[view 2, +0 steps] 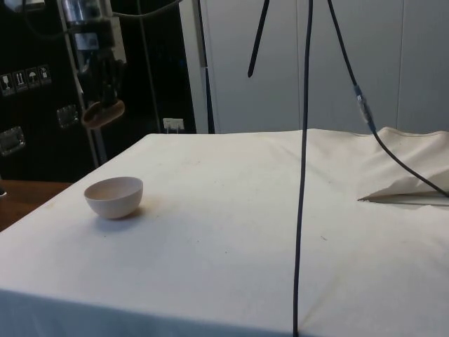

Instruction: Pour the coffee beans from the cup into the bowl.

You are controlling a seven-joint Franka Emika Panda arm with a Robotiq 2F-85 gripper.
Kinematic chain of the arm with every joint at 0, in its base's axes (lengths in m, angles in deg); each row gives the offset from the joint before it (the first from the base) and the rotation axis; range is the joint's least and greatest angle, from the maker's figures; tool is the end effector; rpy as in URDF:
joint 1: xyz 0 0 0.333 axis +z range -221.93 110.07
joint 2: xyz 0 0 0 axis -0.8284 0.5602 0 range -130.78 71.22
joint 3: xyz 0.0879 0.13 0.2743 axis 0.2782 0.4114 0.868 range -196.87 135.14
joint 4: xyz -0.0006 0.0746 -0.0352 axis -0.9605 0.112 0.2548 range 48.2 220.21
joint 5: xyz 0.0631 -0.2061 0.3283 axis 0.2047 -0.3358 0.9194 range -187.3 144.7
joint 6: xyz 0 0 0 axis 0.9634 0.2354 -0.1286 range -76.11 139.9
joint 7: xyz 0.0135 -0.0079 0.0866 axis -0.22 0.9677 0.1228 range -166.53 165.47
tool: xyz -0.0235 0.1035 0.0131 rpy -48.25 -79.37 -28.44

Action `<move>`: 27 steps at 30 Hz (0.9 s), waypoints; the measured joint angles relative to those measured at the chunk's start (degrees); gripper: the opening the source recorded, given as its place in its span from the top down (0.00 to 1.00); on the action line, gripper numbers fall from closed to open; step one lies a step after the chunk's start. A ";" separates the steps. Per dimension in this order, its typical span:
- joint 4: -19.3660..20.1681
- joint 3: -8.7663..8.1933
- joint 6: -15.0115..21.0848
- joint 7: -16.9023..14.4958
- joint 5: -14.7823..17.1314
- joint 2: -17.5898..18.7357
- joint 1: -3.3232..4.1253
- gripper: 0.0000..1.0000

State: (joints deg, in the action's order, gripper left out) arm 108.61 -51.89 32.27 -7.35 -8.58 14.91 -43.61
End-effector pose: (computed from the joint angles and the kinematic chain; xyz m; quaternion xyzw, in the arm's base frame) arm 0.7555 -0.0136 0.3649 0.9997 0.0014 0.0045 0.0219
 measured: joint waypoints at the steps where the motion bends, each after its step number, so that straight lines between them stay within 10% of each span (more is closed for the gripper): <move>1: 0.11 0.17 0.11 0.11 -0.34 0.00 0.00 0.99; 27: 3.27 1.32 7.05 0.57 -2.06 0.00 -0.06 0.99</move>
State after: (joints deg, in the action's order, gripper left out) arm 111.87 -50.58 39.31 -6.77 -10.64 14.91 -43.67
